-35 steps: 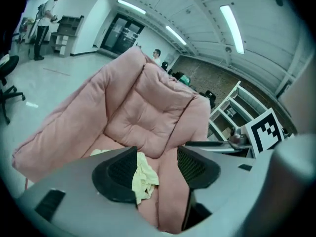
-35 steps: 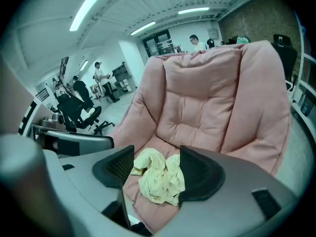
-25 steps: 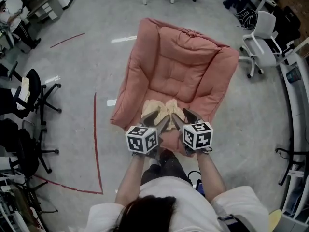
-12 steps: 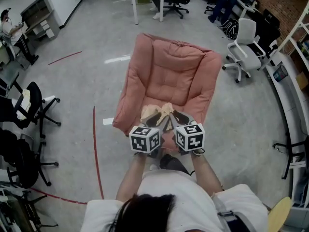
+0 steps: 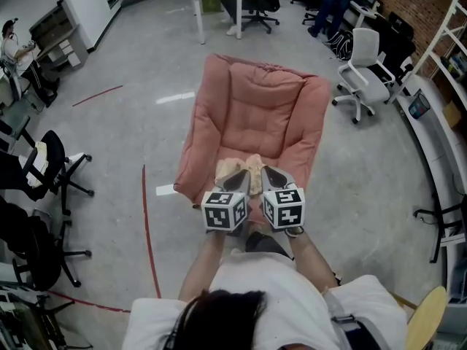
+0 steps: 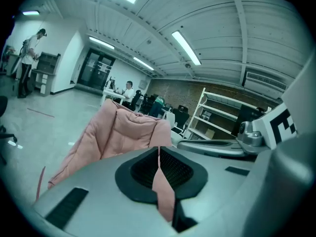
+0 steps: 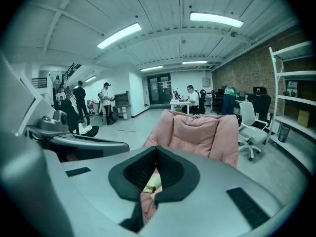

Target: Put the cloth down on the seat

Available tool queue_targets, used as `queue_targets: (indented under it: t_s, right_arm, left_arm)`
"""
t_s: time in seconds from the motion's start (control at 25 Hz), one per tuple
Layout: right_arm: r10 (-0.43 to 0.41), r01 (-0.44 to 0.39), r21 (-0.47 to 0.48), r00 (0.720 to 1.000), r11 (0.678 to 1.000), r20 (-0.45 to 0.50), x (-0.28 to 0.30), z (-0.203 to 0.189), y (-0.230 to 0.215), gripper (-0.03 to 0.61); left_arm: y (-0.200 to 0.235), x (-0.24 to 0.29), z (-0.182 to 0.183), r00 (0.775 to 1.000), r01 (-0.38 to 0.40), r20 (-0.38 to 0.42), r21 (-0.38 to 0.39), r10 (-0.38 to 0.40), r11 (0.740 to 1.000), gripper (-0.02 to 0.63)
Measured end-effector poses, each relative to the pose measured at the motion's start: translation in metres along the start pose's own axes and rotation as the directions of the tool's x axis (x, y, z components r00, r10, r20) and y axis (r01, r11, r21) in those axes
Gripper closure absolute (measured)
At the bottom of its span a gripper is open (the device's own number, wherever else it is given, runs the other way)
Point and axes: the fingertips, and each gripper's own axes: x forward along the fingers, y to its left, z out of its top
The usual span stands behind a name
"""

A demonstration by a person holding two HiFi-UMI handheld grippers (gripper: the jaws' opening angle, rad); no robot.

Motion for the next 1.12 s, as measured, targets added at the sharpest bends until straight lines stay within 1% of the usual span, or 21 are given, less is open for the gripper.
queue_targets:
  t_s: [0.12,0.24,0.36,0.52,0.68,0.84,1.12]
  right_arm:
    - [-0.014,0.014,-0.006,1.000,1.000,-0.003,-0.001,0.000,0.002,0.551]
    - [-0.016,0.015,-0.026,1.000,1.000,-0.018,-0.003,-0.005,0.003,0.551]
    - [-0.012,0.011,-0.042,0.999,0.999,-0.030,-0.005,-0.009,-0.001,0.551]
    - [-0.022,0.019,-0.055,0.999,0.998,-0.046,-0.006,-0.015,-0.001,0.551]
    - [-0.030,0.024,-0.094,0.998,0.995,-0.062,-0.003,-0.019,0.009,0.551]
    - [-0.026,0.019,-0.089,0.997,0.996,-0.068,-0.001,-0.021,0.010,0.551]
    - [-0.019,0.013,-0.068,0.997,0.998,-0.079,0.006,-0.028,0.013,0.551]
  left_arm:
    - [0.004,-0.002,0.001,1.000,-0.010,0.000,0.004,0.010,1.000,0.577]
    - [0.006,-0.002,-0.007,0.999,-0.031,-0.011,0.004,0.031,1.000,0.578]
    - [-0.001,0.004,-0.014,1.000,-0.022,-0.014,-0.010,0.022,1.000,0.579]
    - [-0.002,0.005,-0.022,0.998,-0.034,-0.045,0.026,0.035,0.999,0.580]
    - [0.008,-0.002,-0.023,0.998,-0.036,-0.045,-0.002,0.036,0.999,0.580]
    - [0.011,-0.002,-0.024,0.998,-0.041,-0.041,-0.029,0.039,0.999,0.580]
    - [0.013,-0.001,-0.025,0.999,-0.035,-0.042,-0.020,0.034,0.999,0.580]
